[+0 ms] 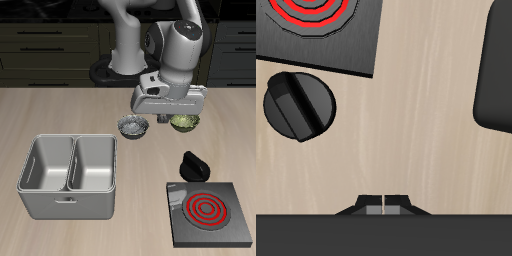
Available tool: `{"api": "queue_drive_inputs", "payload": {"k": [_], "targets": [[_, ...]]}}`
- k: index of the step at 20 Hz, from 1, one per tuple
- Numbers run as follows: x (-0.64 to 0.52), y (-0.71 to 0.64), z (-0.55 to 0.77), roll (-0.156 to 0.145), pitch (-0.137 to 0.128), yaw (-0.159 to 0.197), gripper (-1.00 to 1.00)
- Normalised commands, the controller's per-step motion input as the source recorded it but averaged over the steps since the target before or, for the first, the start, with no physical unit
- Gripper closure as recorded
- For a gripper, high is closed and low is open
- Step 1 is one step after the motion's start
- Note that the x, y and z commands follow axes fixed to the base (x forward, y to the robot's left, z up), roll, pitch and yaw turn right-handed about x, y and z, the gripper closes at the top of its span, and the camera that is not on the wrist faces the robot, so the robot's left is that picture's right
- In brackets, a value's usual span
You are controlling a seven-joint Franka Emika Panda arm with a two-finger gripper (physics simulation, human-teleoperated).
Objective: Turn on the flat stove
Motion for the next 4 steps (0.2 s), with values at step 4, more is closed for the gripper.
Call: {"api": "queue_drive_inputs", "payload": {"k": [4], "targets": [[-0.34,0.52,0.11,0.118,0.018,-0.015,-1.0]]}}
